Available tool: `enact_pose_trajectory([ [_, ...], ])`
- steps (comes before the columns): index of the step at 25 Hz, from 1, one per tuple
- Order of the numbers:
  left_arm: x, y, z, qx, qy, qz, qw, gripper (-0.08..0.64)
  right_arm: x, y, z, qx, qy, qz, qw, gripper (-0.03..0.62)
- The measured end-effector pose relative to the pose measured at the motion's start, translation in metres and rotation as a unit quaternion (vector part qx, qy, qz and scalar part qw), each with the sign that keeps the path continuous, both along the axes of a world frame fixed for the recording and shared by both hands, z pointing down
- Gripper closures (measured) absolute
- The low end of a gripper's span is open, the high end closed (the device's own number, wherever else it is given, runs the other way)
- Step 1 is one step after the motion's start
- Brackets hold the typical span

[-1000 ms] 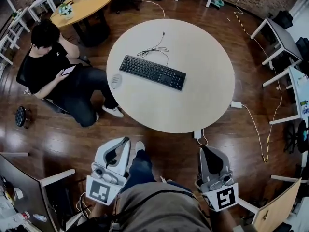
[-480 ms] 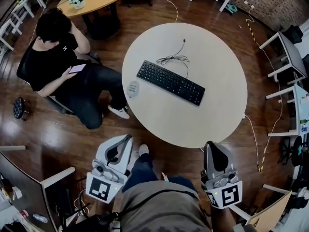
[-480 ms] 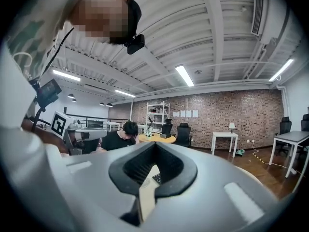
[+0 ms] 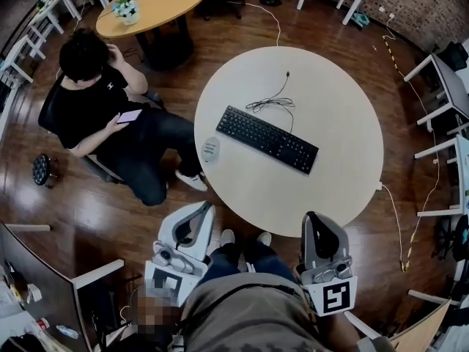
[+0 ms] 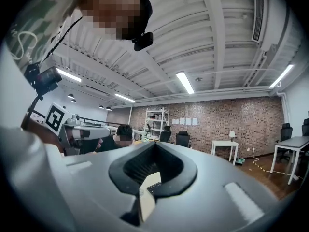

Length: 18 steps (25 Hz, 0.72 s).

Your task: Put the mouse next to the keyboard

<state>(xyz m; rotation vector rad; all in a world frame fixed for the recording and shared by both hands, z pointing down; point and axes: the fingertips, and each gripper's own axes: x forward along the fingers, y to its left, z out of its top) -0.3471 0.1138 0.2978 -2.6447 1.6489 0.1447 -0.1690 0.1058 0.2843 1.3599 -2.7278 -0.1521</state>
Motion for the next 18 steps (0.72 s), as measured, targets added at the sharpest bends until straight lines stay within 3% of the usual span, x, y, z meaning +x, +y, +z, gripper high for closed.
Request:
enact_pose_trajectory([
  [7, 0.042, -0.016, 0.008, -0.02, -0.028, 0.003, 0.9994, 0.557, -0.007, -0.022, 0.007, -0.013, -0.031, -0.002, 0.999, 0.588],
  [18, 0.066, -0.023, 0.019, -0.04, -0.036, -0.014, 0.9985, 0.555, 0.005, -0.036, 0.007, -0.035, -0.062, -0.012, 0.997, 0.588],
])
